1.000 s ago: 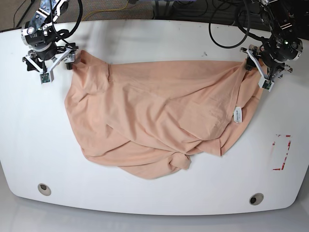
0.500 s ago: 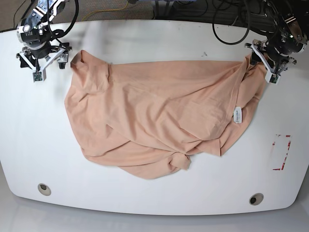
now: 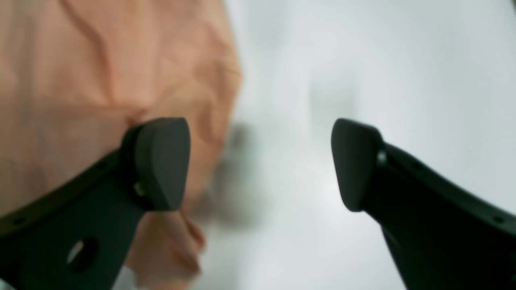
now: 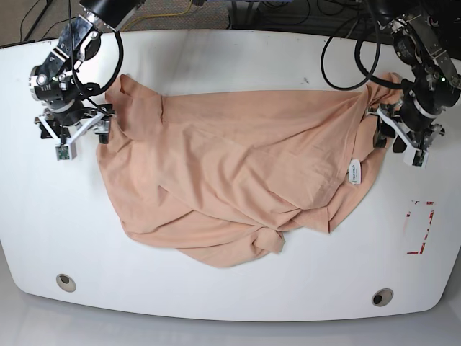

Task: Layout the t-shirt on the table in an organized manner, then fold the t-shirt properly
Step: 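Open both grippers and release the shirt edge, then move both grippers onto the shirt and grasp new fabric points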

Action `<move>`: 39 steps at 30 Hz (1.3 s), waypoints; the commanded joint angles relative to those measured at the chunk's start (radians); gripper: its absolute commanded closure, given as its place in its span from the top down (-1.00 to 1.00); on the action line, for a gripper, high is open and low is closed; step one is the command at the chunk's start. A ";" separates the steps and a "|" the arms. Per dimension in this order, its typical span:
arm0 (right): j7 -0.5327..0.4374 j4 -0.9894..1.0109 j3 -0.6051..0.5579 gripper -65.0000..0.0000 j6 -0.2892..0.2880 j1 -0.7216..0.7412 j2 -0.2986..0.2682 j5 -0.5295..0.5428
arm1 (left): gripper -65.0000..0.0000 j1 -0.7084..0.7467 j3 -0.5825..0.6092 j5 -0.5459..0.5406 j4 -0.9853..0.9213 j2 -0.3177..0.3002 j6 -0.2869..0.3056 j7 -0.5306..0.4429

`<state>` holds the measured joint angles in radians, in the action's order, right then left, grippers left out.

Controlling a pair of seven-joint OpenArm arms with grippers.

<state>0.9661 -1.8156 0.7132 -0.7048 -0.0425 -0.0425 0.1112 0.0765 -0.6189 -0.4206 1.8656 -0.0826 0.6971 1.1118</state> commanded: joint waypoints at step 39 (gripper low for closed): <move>-0.066 0.391 0.009 0.01 0.007 0.149 0.040 0.003 | -0.19 -0.335 0.087 0.096 -0.423 -0.036 0.001 -0.054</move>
<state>0.8658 -1.4208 0.7261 -0.6960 0.1028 -0.0139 0.1280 -0.2295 -0.5610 -0.3187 1.4597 -0.1150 0.6952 1.0969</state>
